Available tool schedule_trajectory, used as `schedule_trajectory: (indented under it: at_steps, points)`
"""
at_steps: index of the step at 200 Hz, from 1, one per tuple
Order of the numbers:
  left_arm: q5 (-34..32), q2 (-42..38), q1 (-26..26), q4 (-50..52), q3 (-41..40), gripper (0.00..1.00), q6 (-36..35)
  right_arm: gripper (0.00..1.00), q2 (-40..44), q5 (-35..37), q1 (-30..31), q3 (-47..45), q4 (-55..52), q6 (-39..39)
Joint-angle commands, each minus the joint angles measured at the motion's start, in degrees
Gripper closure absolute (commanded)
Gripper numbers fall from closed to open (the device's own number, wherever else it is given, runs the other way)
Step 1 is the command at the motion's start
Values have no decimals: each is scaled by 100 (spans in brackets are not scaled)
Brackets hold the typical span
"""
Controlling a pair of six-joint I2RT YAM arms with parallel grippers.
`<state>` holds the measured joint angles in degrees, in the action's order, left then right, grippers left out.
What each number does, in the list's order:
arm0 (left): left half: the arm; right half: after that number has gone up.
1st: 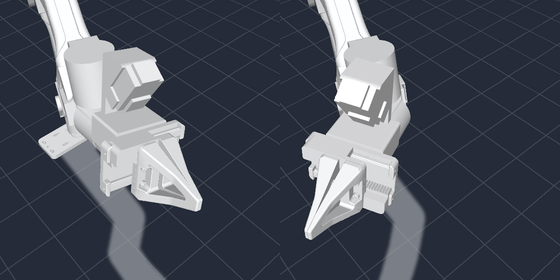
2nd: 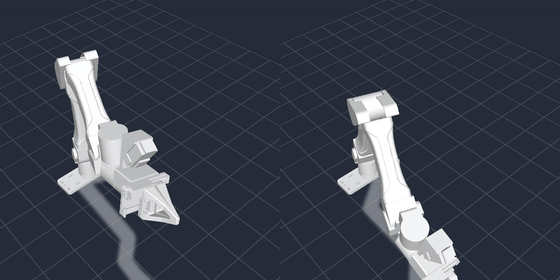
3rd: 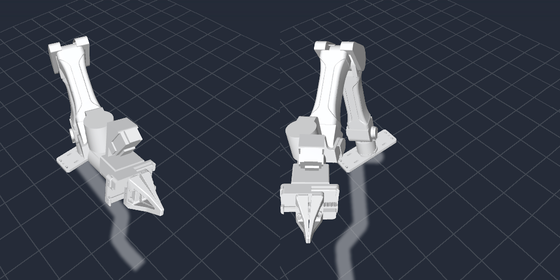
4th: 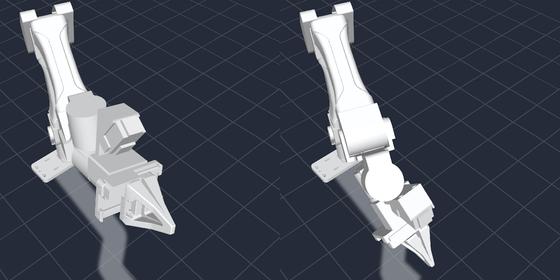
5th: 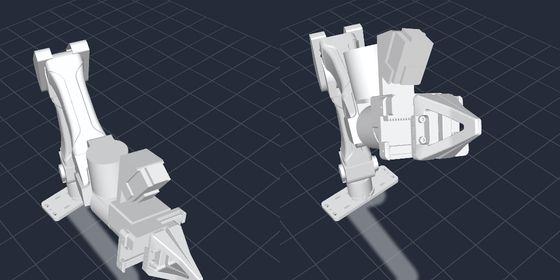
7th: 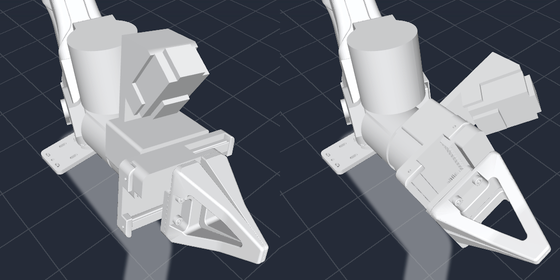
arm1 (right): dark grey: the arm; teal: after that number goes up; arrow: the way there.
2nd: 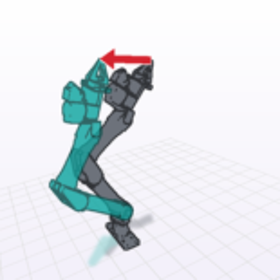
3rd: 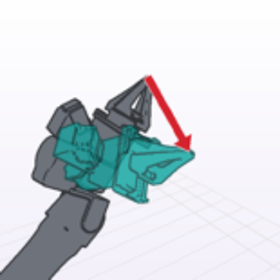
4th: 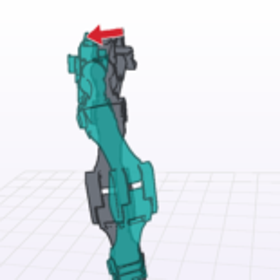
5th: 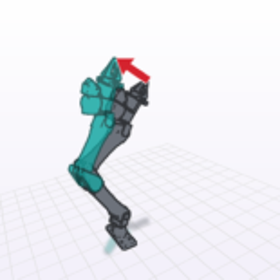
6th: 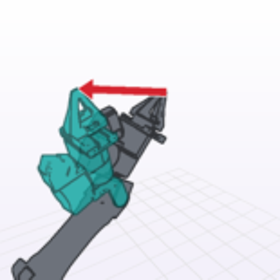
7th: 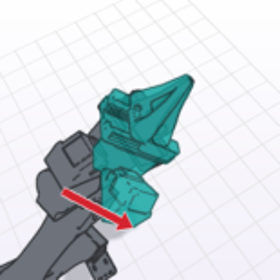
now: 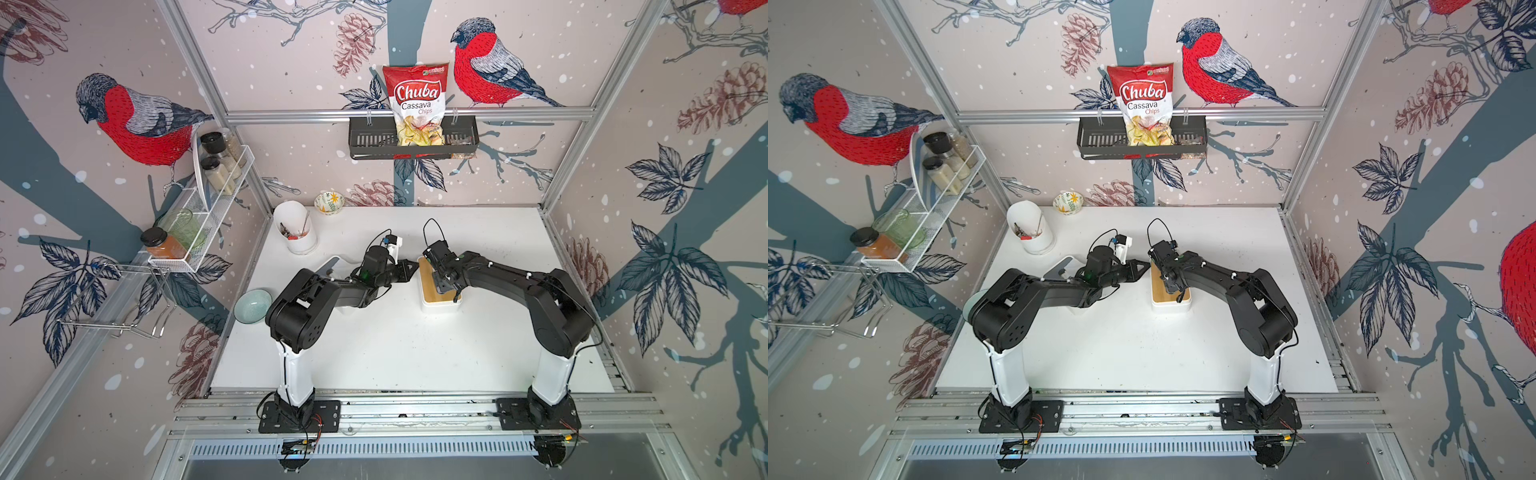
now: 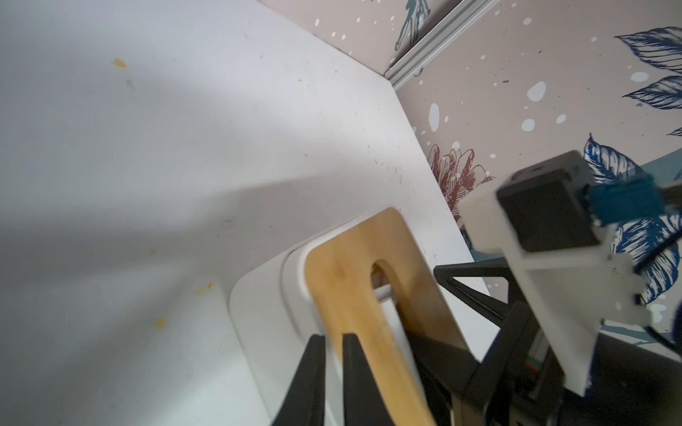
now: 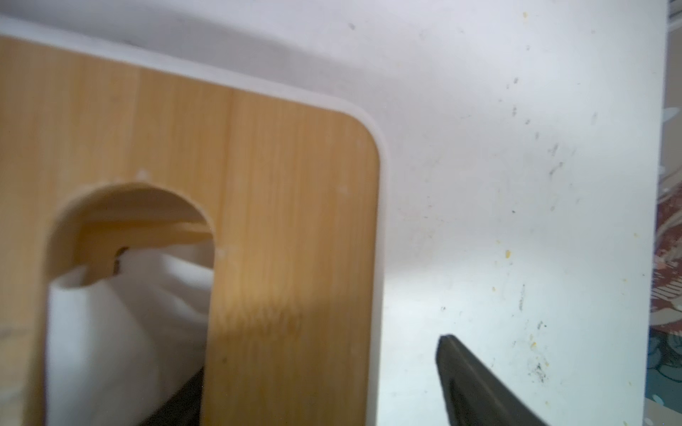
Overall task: Put the tissue paper into the tissue box
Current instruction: Close the box lid on the tissue box.
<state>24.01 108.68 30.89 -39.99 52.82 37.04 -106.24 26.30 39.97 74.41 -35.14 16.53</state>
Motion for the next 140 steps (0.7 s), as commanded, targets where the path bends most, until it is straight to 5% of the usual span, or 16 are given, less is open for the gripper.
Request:
schedule_trajectory:
  at_steps: [1,32,73,140]
  points:
    - [-141,-332,24,-247,-129,85,-137,0,305,-278,-12,249,-588,-48]
    - [-202,-371,75,-112,-101,84,-231,2,810,-578,-184,307,-566,-80]
    - [-352,-42,196,384,263,85,-443,28,1218,-1126,-301,-131,-277,-118]
    - [-732,624,281,1255,825,85,-561,48,1250,-1712,-437,-636,306,-102]
